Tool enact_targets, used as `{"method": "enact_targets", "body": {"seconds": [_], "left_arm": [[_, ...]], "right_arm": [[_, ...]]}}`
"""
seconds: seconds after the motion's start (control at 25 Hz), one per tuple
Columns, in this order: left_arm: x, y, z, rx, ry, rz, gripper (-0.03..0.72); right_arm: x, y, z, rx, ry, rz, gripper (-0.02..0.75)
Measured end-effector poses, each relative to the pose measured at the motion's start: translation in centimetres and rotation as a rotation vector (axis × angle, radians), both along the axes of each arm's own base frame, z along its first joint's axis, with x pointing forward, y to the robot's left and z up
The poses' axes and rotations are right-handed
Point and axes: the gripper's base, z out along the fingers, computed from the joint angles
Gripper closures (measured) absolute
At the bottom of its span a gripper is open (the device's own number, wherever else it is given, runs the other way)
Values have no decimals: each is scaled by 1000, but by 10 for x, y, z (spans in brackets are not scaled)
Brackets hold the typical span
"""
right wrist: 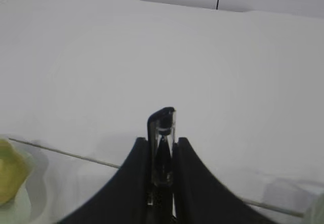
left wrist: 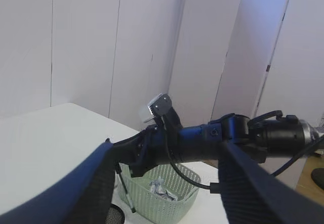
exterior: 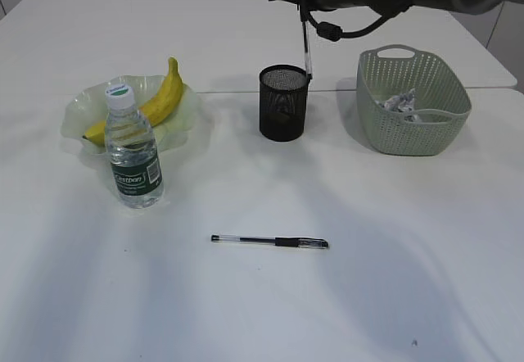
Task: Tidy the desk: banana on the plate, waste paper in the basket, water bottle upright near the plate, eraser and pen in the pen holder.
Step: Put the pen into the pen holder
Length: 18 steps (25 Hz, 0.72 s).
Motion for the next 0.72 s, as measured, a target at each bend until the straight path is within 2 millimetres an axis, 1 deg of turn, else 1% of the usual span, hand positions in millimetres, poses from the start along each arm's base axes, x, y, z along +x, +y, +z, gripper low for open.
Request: {"method": "enact_targets", "body": {"seconds": [0.24, 0.4, 0.56, 0.72], "left_arm": [[0, 0, 0, 0, 0, 2, 241], [0, 0, 0, 0, 0, 2, 250], [0, 0, 0, 0, 0, 2, 252], [0, 0, 0, 0, 0, 2, 253]], "right_arm": [[7, 7, -15, 8, -44, 55, 660], [10, 11, -12, 27, -109, 101, 660], [11, 9, -10, 35, -146, 119, 660], [16, 5, -17, 44, -169, 134, 660]]}}
